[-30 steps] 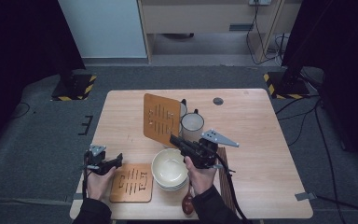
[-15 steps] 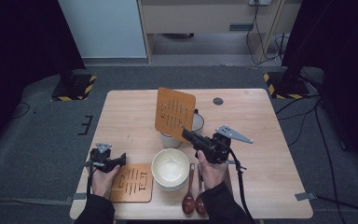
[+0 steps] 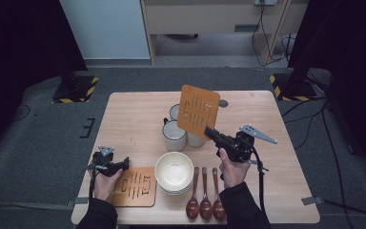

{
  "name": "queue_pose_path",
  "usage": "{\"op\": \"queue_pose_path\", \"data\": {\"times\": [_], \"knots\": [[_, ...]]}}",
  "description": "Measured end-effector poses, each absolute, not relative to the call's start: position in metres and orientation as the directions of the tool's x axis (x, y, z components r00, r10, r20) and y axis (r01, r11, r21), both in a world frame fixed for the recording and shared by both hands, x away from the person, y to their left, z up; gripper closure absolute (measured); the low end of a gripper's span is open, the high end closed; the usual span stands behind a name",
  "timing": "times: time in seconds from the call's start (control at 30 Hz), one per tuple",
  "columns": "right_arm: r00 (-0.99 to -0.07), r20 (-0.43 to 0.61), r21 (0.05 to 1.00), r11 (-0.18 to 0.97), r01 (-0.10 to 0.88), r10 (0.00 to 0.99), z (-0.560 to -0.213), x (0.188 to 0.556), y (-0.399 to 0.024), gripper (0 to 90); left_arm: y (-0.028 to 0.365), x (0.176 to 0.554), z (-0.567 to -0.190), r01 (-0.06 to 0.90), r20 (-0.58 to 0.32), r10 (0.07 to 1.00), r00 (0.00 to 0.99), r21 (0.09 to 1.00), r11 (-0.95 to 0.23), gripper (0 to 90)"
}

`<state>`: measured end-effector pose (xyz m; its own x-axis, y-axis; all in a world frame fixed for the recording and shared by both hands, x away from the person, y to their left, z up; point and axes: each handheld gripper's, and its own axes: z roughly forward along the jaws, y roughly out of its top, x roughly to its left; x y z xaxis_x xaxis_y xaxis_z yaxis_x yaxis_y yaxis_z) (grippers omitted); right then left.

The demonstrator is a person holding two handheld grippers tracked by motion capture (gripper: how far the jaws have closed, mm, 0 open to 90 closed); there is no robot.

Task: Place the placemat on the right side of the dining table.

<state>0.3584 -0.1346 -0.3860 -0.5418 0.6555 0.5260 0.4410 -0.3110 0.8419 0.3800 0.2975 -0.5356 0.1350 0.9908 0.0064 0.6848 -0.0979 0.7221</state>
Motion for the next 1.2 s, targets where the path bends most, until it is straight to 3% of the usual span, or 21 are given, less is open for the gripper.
{"op": "queue_pose_path", "data": {"times": [0.83, 1.2], "knots": [[-0.48, 0.514, 0.843, -0.312, 0.439, 0.711, -0.384, 0.365, -0.189, 87.1, 0.298, 0.383, -0.537, 0.709, 0.003, 0.995, 0.103, 0.701, -0.076, 0.2], [-0.453, 0.515, 0.838, -0.317, 0.443, 0.727, -0.39, 0.365, -0.204, 87.1, 0.298, 0.383, -0.537, 0.712, 0.003, 0.995, 0.098, 0.699, -0.072, 0.0]]}}
